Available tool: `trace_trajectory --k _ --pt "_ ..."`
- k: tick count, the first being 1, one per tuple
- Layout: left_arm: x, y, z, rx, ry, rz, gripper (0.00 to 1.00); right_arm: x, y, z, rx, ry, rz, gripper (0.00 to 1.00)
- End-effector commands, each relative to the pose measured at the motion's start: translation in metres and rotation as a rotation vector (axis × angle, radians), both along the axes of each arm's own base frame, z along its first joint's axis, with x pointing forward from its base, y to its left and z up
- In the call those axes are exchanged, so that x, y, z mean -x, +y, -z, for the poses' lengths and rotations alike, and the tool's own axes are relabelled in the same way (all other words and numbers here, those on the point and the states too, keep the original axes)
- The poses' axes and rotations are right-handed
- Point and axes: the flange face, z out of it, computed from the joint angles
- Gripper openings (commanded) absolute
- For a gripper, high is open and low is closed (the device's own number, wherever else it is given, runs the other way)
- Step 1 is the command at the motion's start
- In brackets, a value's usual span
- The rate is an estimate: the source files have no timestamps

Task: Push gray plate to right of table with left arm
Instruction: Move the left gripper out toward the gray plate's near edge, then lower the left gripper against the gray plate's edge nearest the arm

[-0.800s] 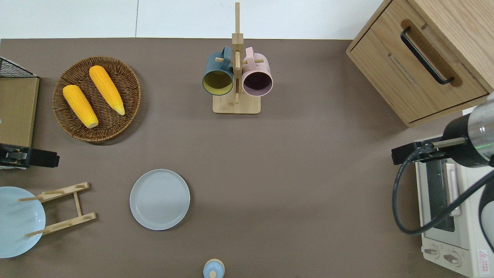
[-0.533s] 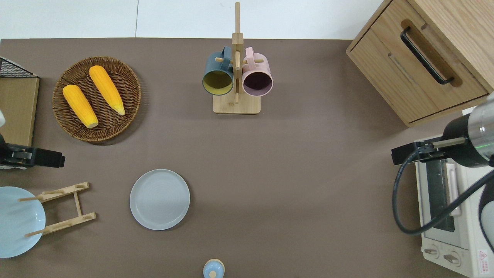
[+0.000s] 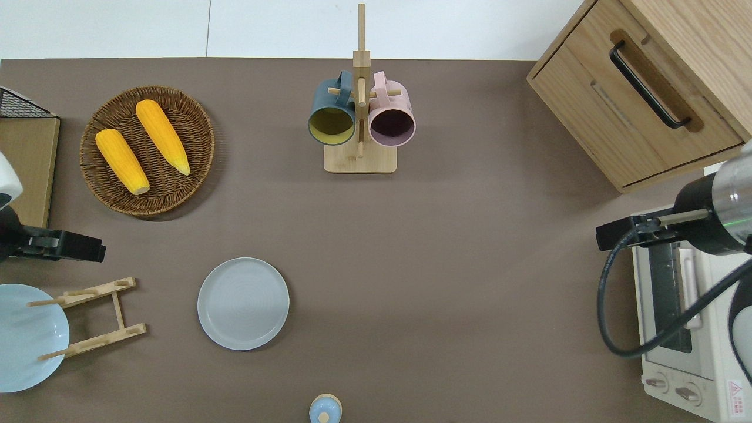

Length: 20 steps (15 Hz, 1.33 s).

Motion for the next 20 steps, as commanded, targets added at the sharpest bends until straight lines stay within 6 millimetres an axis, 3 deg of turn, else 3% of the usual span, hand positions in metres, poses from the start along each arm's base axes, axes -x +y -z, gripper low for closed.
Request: trace_trajectory --k 1,6,9,20 --pt "0.016 0.001 0.015 0.006 0.022 -0.011 0.99 0.003 -0.003 -0.003 -0.007 0.006 0.005 0.983" --pt "0.028 -0.001 0.049 0.027 0.002 -0.017 0.99 0.004 -0.002 -0.003 -0.007 0.004 0.002 0.983" --pt "0.049 -0.005 0.087 0.062 -0.035 -0.035 0.99 0.004 -0.002 -0.003 -0.008 0.006 0.003 0.983" --pt "0.086 -0.029 0.216 0.032 -0.089 -0.079 0.99 0.004 -0.002 -0.003 -0.007 0.006 0.003 0.983"
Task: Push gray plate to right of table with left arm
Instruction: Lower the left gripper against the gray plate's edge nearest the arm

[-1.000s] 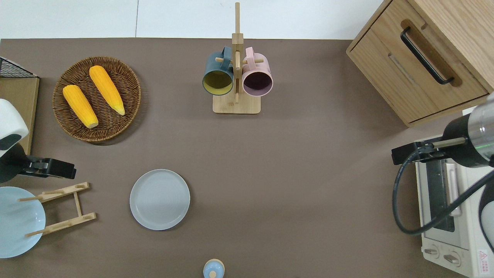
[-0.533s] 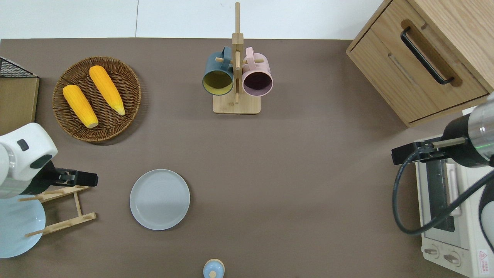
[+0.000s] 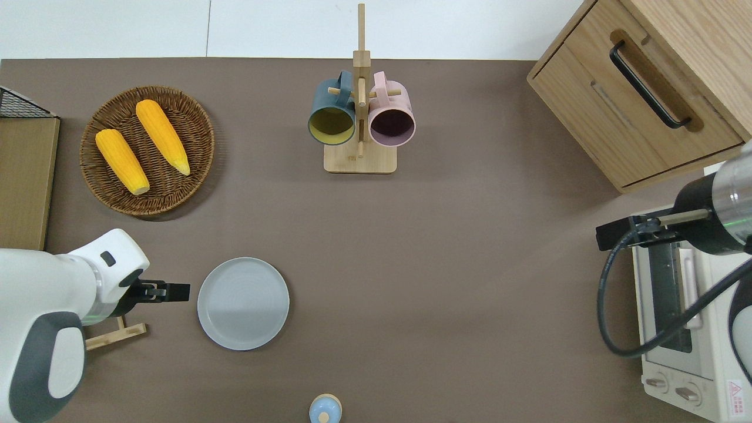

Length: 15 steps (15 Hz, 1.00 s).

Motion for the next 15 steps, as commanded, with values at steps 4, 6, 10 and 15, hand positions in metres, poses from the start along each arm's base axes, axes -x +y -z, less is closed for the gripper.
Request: trace_trajectory --k 4,6,10,15 --pt "0.035 -0.003 0.074 -0.008 -0.065 -0.034 0.99 0.003 -0.003 -0.003 -0.007 0.006 0.003 0.983" --pt "0.037 -0.002 0.089 -0.01 -0.056 -0.036 0.99 0.004 -0.002 -0.003 -0.007 0.006 0.002 0.983" --pt "0.037 -0.014 0.112 -0.013 -0.039 -0.009 0.99 0.004 -0.002 -0.003 -0.007 0.004 0.002 0.983" --pt "0.036 -0.016 0.132 -0.015 -0.031 -0.011 0.99 0.004 -0.002 -0.003 -0.007 0.004 0.002 0.983"
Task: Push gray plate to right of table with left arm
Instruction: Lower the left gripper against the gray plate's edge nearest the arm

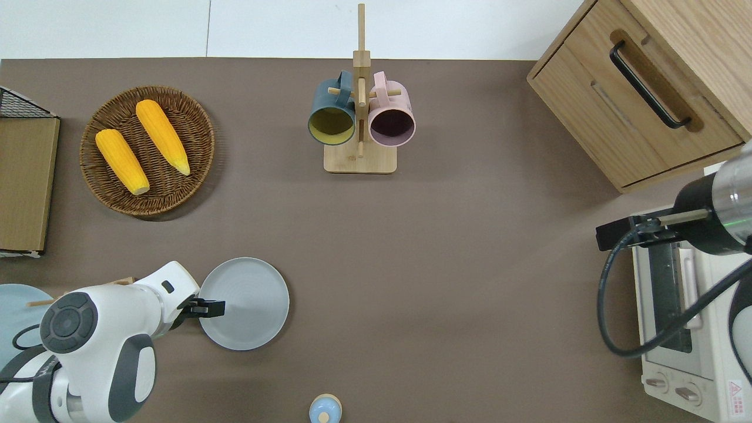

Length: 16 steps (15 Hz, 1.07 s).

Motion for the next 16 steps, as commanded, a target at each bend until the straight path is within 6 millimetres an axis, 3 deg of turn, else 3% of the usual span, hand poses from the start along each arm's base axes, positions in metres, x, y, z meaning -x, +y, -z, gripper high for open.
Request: trace_trajectory --k 1,3,5,11,13,16 --pt "0.0004 -0.0026 0.0125 0.004 -0.014 -0.014 0.99 0.0035 -0.0029 -0.0035 -0.007 0.004 0.003 0.983" --pt "0.0 -0.0032 0.0134 0.004 -0.016 -0.014 0.86 0.0036 -0.0021 -0.0028 -0.007 0.006 0.003 0.983" --pt "-0.0001 -0.0032 0.0103 0.004 -0.022 -0.014 0.6 0.0036 -0.002 -0.0028 -0.007 0.006 0.003 0.983" --pt "-0.0006 -0.0033 0.0097 0.007 -0.023 -0.021 0.1 0.0035 -0.0027 -0.0035 -0.008 0.005 0.003 0.983" --pt "-0.0005 -0.0033 0.011 0.006 -0.02 -0.021 0.0 0.0035 -0.0029 -0.0028 -0.007 0.006 0.003 0.983" --pt "-0.0016 -0.004 0.0128 0.007 -0.018 -0.023 0.0 0.0036 -0.0019 -0.0035 -0.008 0.005 0.002 0.983"
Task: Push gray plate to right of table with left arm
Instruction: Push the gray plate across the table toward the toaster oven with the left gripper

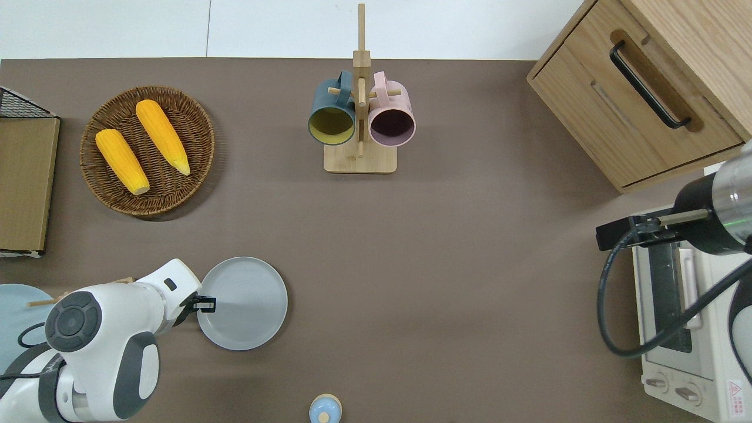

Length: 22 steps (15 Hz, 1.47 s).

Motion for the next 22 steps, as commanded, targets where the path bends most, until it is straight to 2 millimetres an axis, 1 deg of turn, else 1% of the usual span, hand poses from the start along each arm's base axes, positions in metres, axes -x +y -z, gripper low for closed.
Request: trace_trajectory --k 1,3,5,8,12,14,19,22 --pt "0.002 -0.007 0.008 0.007 0.0 -0.013 0.0 0.004 -0.002 -0.003 -0.007 0.004 0.002 0.983" --pt "0.001 -0.023 0.013 0.019 0.003 -0.036 0.0 0.003 -0.003 -0.003 -0.007 0.006 0.003 0.983" --pt "-0.002 -0.05 0.019 0.022 0.005 -0.058 0.0 0.004 -0.002 -0.003 -0.007 0.004 0.003 0.983" --pt "-0.003 -0.091 0.022 0.025 0.011 -0.077 0.0 0.004 -0.002 -0.003 -0.007 0.006 0.002 0.983" --pt "-0.005 -0.155 0.024 0.032 0.014 -0.068 0.0 0.003 -0.003 -0.003 -0.007 0.006 0.003 0.983" --pt "-0.002 -0.189 0.021 0.041 0.008 -0.087 0.0 0.004 -0.002 -0.003 -0.007 0.006 0.002 0.983" --pt "0.002 -0.263 0.025 0.058 0.011 -0.141 0.0 0.004 -0.002 -0.003 -0.007 0.006 0.002 0.983" --pt "0.007 -0.316 0.026 0.078 0.012 -0.184 0.0 0.004 -0.002 -0.003 -0.007 0.006 0.003 0.983"
